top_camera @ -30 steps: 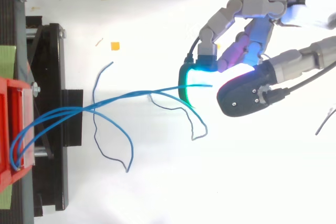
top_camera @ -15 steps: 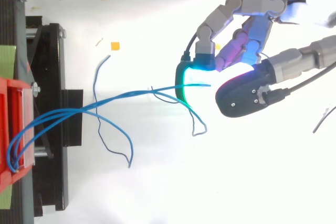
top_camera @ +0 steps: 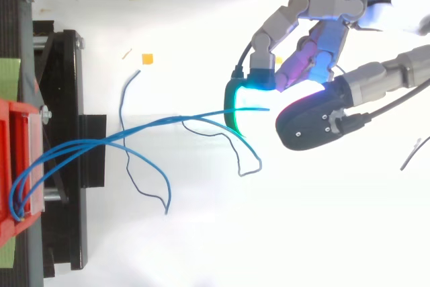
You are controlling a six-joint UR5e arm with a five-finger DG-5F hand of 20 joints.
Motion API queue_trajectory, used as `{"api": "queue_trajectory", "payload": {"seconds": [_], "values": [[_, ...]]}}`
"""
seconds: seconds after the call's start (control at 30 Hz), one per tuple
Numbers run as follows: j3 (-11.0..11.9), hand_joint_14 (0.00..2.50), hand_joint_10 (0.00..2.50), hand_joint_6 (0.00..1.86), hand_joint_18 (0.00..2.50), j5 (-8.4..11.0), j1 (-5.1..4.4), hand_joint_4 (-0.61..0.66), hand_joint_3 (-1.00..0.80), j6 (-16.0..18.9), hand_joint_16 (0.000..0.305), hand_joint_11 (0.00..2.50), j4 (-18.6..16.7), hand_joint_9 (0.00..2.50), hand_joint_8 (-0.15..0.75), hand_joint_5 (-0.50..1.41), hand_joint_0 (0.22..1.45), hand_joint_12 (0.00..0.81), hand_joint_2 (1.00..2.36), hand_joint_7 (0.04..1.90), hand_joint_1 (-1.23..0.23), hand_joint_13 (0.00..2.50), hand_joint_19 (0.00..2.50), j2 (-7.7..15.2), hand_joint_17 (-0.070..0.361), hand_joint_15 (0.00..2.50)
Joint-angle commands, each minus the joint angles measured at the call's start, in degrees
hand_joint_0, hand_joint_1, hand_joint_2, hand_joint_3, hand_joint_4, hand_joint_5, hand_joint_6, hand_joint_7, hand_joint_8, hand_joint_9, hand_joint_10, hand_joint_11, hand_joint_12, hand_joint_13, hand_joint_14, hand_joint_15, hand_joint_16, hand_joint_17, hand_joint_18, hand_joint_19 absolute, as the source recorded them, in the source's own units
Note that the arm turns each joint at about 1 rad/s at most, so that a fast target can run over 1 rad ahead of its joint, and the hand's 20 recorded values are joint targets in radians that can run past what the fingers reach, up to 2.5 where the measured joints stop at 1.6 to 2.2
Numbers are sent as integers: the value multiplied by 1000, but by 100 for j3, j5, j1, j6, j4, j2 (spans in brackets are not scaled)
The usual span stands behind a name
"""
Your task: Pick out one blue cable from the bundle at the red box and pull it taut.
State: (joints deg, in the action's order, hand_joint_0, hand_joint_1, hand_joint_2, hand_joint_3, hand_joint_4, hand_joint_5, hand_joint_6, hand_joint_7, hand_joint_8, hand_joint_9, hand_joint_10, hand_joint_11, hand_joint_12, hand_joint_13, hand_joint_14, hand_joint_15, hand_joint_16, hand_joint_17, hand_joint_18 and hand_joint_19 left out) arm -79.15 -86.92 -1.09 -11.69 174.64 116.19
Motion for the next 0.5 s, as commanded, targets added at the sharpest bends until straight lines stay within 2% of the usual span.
{"api": "queue_trajectory", "payload": {"seconds": [0.0,0.47], "values": [[-4,23,21,966,681,0,4,-166,-144,0,51,1213,0,1383,273,-128,748,398,1017,846,-788,849,780,1,115,589],[4,22,25,966,694,0,-5,-170,-145,0,52,1170,0,1363,274,-129,749,398,1017,847,-788,867,775,1,117,599]]}}
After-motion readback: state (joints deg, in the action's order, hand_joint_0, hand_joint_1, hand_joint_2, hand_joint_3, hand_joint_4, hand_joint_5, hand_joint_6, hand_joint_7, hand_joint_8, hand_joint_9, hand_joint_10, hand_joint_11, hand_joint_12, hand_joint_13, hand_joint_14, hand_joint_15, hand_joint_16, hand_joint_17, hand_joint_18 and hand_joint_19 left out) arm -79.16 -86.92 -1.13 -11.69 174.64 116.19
